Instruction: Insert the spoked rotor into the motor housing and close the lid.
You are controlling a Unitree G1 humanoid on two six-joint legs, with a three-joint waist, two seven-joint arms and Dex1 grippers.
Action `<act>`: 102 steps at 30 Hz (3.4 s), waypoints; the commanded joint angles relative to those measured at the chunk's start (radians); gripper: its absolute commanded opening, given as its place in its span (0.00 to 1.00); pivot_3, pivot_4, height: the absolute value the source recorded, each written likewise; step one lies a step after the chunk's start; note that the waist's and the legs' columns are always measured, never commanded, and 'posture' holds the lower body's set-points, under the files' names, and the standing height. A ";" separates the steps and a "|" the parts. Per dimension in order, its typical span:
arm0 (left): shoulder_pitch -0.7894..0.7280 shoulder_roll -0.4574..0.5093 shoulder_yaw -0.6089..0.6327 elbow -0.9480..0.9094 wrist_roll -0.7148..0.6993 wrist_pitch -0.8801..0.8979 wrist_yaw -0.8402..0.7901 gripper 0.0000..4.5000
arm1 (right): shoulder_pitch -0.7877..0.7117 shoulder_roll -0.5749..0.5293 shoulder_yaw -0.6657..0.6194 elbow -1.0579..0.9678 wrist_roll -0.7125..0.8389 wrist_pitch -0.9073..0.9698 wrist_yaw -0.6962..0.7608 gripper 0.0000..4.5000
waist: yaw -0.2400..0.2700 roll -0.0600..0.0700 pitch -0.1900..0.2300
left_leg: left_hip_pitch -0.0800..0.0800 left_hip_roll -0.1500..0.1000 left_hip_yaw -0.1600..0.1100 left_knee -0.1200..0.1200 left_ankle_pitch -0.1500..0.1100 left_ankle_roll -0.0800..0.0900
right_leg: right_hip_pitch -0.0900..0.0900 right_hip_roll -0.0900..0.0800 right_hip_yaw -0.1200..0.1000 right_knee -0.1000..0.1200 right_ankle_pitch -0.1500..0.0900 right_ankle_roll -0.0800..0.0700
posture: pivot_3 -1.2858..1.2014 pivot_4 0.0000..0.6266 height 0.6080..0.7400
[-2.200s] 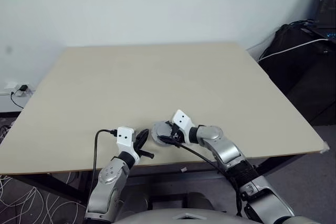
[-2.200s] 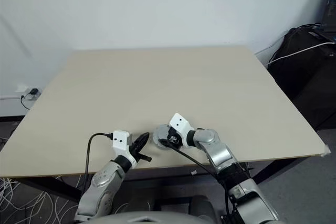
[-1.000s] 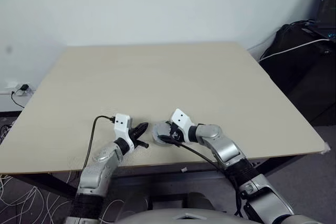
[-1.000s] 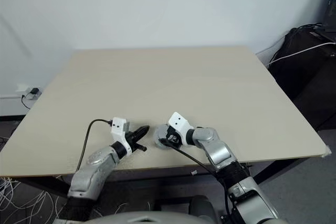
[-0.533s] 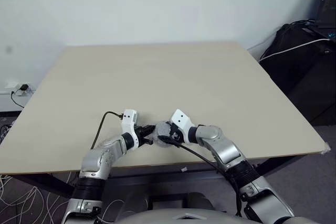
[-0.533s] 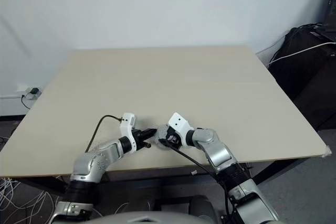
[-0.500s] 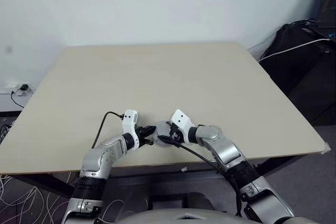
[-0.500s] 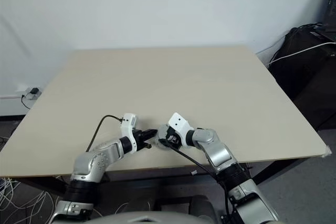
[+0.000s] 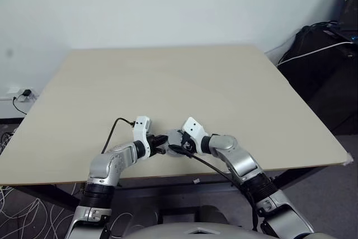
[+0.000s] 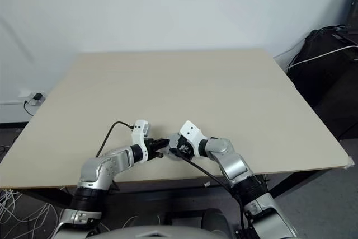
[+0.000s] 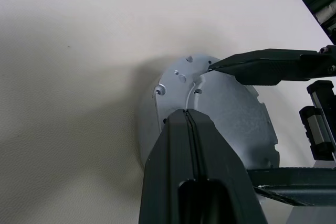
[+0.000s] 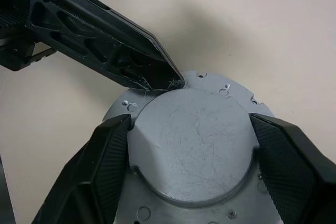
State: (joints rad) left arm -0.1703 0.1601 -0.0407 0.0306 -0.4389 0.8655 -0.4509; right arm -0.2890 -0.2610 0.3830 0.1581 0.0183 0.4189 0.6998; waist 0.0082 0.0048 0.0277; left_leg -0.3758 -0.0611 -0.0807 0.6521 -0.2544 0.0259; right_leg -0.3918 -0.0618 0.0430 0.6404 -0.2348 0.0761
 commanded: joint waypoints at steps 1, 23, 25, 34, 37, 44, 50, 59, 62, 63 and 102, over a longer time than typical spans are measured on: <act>-0.002 -0.004 -0.019 -0.007 0.005 0.015 0.004 0.00 | 0.011 -0.007 -0.007 0.011 -0.006 0.023 -0.006 0.99 | 0.000 0.000 0.000 | 0.000 0.000 0.000 0.000 0.000 0.000 | 0.000 0.000 0.000 0.000 0.000 0.000 | 0.52 0.00 1.00; 0.011 -0.007 -0.025 -0.004 0.004 0.002 -0.005 0.00 | 0.054 0.023 -0.185 -0.206 0.194 0.050 -0.014 0.99 | 0.003 -0.001 0.000 | 0.000 0.000 0.000 -0.001 0.000 -0.001 | 0.000 0.000 0.000 -0.001 0.000 0.000 | 0.52 0.00 1.00; 0.012 -0.010 -0.028 -0.004 0.004 0.002 -0.006 0.00 | 0.074 0.010 -0.216 -0.238 0.198 0.087 -0.047 0.99 | 0.005 -0.001 0.000 | 0.000 0.000 0.000 -0.001 0.000 0.000 | 0.000 0.000 0.000 -0.002 0.000 0.000 | 0.52 0.00 1.00; 0.016 -0.014 -0.039 -0.002 0.007 0.000 -0.013 0.00 | 0.220 0.031 -0.364 -0.519 0.350 0.590 -0.226 0.99 | 0.012 0.000 0.000 | -0.001 0.000 0.000 -0.004 0.000 0.000 | -0.002 -0.001 0.000 -0.005 0.000 -0.001 | 0.52 0.00 1.00; 0.016 -0.017 -0.039 0.002 0.007 -0.001 -0.015 0.00 | 0.215 0.095 -0.419 -0.571 0.423 0.734 -0.271 0.99 | 0.011 0.000 0.000 | -0.001 0.001 0.000 -0.004 0.000 0.000 | -0.001 0.000 0.000 -0.005 0.000 0.000 | 0.52 0.00 1.00; 0.014 -0.017 -0.044 0.003 0.010 -0.002 -0.021 0.00 | 0.149 0.245 -0.555 -0.535 0.499 0.905 -0.396 0.99 | 0.011 0.000 0.000 | -0.002 0.000 0.000 -0.004 0.000 0.000 | 0.000 0.000 0.000 -0.009 0.001 0.002 | 0.52 0.00 1.00; 0.015 -0.015 -0.041 -0.003 0.009 -0.001 -0.021 0.00 | 0.104 0.288 -0.607 -0.421 0.476 0.928 -0.484 0.99 | 0.011 0.001 0.000 | -0.002 0.000 0.000 -0.005 0.000 0.000 | -0.001 -0.001 0.000 -0.010 0.001 0.002 | 0.52 0.00 1.00; 0.022 -0.013 -0.038 -0.012 0.010 -0.001 -0.018 0.00 | 0.056 0.311 -0.620 -0.274 0.493 0.943 -0.495 0.99 | 0.003 0.004 -0.002 | -0.002 0.000 0.000 -0.005 0.000 0.000 | 0.000 0.000 0.000 -0.010 0.002 0.002 | 0.52 0.00 1.00; 0.030 -0.011 -0.038 -0.021 0.008 0.001 -0.016 0.00 | 0.051 0.319 -0.615 -0.268 0.502 0.961 -0.487 0.99 | 0.001 0.005 -0.004 | -0.002 0.001 0.000 -0.005 0.000 0.000 | -0.001 0.000 0.000 -0.010 0.002 0.002 | 0.52 0.00 1.00; 0.032 -0.011 -0.037 -0.022 0.008 0.001 -0.015 0.00 | 0.050 0.322 -0.614 -0.266 0.505 0.967 -0.485 0.99 | 0.000 0.006 -0.004 | -0.002 0.001 0.000 -0.006 0.000 0.001 | -0.001 0.000 0.000 -0.010 0.001 0.002 | 0.52 0.00 1.00; 0.042 -0.027 -0.036 -0.037 0.022 -0.003 -0.014 0.00 | -0.014 0.468 -0.736 -0.076 0.662 0.957 -0.360 0.99 | -0.035 0.009 -0.004 | -0.003 0.001 0.000 -0.008 -0.001 0.000 | -0.002 0.000 0.000 -0.010 0.003 0.005 | 0.52 0.00 1.00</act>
State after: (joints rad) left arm -0.1356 0.1561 -0.0187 -0.0055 -0.4049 0.8427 -0.4418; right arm -0.2570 0.1100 -0.3674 0.1158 0.6427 1.4349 0.3444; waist -0.0268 0.0138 0.0233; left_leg -0.3785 -0.0601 -0.0805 0.6447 -0.2550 0.0260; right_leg -0.3942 -0.0616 0.0434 0.6300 -0.2315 0.0807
